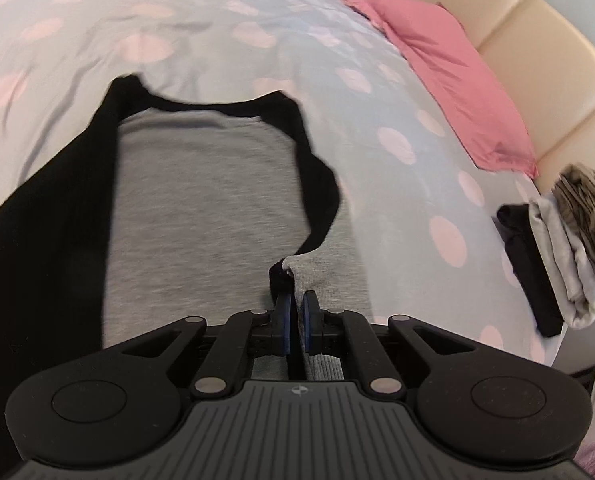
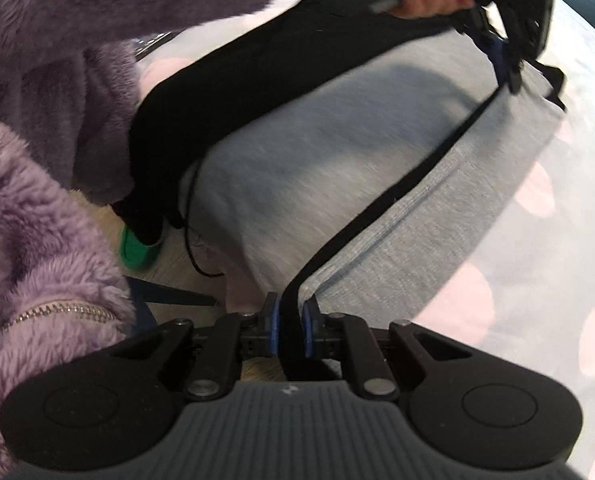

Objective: Fold clothes

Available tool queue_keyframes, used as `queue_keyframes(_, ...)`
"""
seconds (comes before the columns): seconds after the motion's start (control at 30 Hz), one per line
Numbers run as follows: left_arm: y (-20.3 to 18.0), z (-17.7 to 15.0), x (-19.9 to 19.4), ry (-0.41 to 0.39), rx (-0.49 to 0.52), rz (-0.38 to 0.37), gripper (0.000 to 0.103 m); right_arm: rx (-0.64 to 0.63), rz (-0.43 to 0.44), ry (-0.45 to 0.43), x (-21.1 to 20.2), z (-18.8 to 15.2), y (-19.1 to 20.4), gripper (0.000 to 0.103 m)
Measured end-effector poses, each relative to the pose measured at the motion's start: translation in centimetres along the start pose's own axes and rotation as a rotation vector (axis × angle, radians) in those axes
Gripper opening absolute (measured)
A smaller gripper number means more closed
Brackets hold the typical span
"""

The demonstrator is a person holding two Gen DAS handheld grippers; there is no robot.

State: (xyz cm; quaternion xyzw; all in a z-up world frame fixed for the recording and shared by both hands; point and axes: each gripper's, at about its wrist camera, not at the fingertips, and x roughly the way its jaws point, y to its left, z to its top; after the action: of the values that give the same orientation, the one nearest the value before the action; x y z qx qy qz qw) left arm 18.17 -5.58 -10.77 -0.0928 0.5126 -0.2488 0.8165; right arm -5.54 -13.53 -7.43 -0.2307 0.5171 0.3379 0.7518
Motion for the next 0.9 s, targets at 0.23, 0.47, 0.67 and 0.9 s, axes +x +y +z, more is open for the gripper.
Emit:
queue_keyframes(0.23,1.8,-0.6,0.9,0.008,-0.014,-0.005,0.004,0.004,0.062,0.037,2.0,1.2,0.8,0.018)
queue_keyframes(0.47,1.3,-1.5,-1.0,-0.013,0.032,0.044,0.009,0.062,0.190,0.080,2.7,0.5,0.2,0.032)
queue_keyframes(0.67,1.2,-3.7,-4.4,-0.016,0.045,0.049,0.009,0.157,0.185,0.017,0.3,-0.7,-1.5,0.043)
queue_keyframes(0.9,0.8,-7.8,-9.5,-0.054,0.080,0.110,0.009,0.238,0.054,-0.086,-2.4,-0.3,-3.4,0.034)
